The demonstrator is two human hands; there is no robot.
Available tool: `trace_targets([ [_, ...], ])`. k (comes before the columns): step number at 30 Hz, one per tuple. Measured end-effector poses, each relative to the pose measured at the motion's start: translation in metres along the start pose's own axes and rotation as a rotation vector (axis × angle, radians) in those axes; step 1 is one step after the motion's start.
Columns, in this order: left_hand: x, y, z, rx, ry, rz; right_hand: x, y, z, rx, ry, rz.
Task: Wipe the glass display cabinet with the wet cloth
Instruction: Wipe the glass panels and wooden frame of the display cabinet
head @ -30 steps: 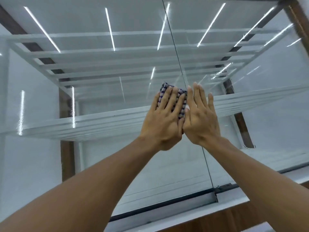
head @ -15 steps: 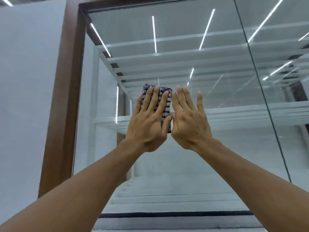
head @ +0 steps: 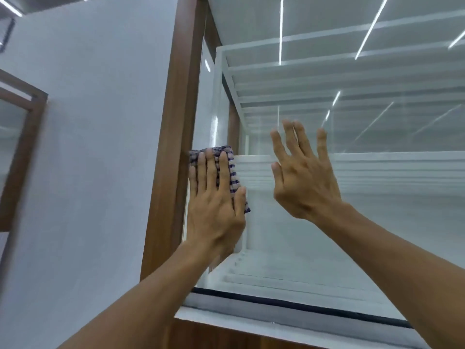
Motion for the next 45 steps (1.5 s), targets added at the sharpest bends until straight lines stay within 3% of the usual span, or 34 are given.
trace_targets([
  [3,-0.003,-0.030,-0.013,0.055,0.045,-0.167,-0.022,0.000,-0.005,-0.001,-0.015,0.057],
  [7,0.050,-0.062,-0.008,0.016,0.032,-0.082,-0.040,-0.025,0.000,0.028,-0.062,0.010],
  [12,0.027,-0.118,-0.031,0.135,0.130,-0.358,-0.062,-0.092,0.019,0.047,-0.074,-0.124],
  [17,0.074,-0.153,-0.028,0.032,0.110,-0.185,-0.091,-0.146,0.032,0.022,-0.075,-0.146],
  [23,0.040,-0.240,-0.056,0.155,0.155,-0.544,-0.124,-0.197,0.042,-0.066,-0.031,-0.163],
  [28,0.100,-0.279,-0.050,0.032,0.132,-0.315,-0.154,-0.245,0.057,-0.175,-0.036,-0.241],
  [34,0.102,-0.374,-0.075,0.094,0.198,-0.479,-0.181,-0.272,0.061,0.002,-0.099,-0.265],
  [41,0.047,-0.382,-0.092,0.088,0.227,-0.580,-0.198,-0.279,0.059,0.088,-0.151,-0.280],
  [45,0.025,-0.361,-0.091,0.091,0.218,-0.642,-0.195,-0.264,0.053,-0.023,-0.156,-0.367],
])
Point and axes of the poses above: each hand's wrist, its own x-axis towards the middle knuckle, its own z-axis out of the back of the hand, y = z × x, the point moved 8 cm from there along x, towards the middle knuckle, and after that the axes turned 11 degrees about y, right-handed, at the moved point
